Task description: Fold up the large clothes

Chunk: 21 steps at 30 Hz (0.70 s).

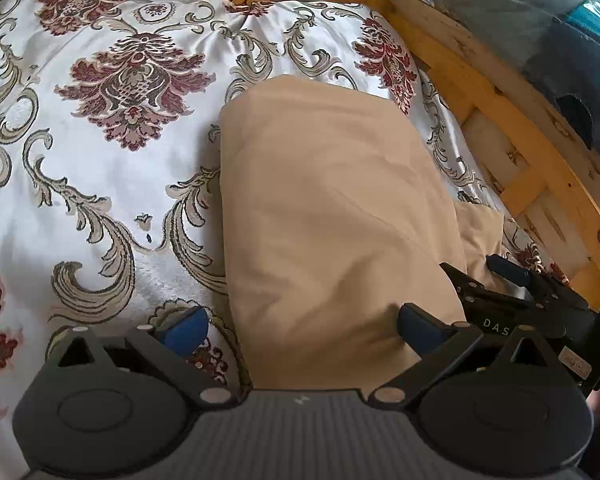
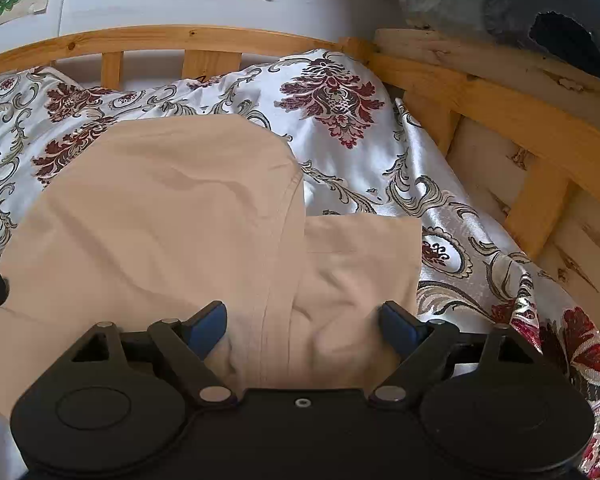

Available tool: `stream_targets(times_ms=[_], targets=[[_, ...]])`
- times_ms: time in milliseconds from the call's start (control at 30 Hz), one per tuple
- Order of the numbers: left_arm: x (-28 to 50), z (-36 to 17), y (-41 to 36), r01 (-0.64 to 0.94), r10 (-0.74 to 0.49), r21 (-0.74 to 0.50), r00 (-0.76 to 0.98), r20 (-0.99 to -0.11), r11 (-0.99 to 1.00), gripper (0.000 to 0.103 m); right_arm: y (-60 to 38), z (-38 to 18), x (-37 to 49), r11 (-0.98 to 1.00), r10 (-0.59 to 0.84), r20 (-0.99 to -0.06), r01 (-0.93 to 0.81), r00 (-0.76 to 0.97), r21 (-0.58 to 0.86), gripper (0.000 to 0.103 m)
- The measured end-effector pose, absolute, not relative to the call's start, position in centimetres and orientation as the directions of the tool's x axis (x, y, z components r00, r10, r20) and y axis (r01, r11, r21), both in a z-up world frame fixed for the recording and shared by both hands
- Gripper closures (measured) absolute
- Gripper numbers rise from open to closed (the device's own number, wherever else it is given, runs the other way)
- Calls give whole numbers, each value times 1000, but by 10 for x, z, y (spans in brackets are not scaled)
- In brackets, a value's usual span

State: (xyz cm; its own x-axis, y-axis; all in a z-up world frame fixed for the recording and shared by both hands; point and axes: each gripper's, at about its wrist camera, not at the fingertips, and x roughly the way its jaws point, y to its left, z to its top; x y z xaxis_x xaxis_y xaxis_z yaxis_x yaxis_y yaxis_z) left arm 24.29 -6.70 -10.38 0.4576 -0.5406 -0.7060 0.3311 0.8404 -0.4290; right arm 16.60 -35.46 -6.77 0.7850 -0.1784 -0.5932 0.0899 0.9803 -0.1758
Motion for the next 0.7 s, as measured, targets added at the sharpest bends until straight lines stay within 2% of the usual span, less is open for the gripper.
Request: stream_targets(times_ms=[400,500,600,700], targets=[[246,-107,-62,296,-562,-478,441,-699,827,1,-355,-64,165,983,-170,-583,98,795,-153,16],[251,-104,-52,304,-576,-490,460,-676,817,1,-363,-53,159,990,-141,-527,126,838,-65,13],[260,-101,-43,319,-570,-473,491,-659,821,1,-376,-43,154,989,-112,-456,142,883,32,2],[276,-105,-41,345,-584,-471,465,-666,812,1,-400,-41,170,979,-23,-440,110,898,172,1]])
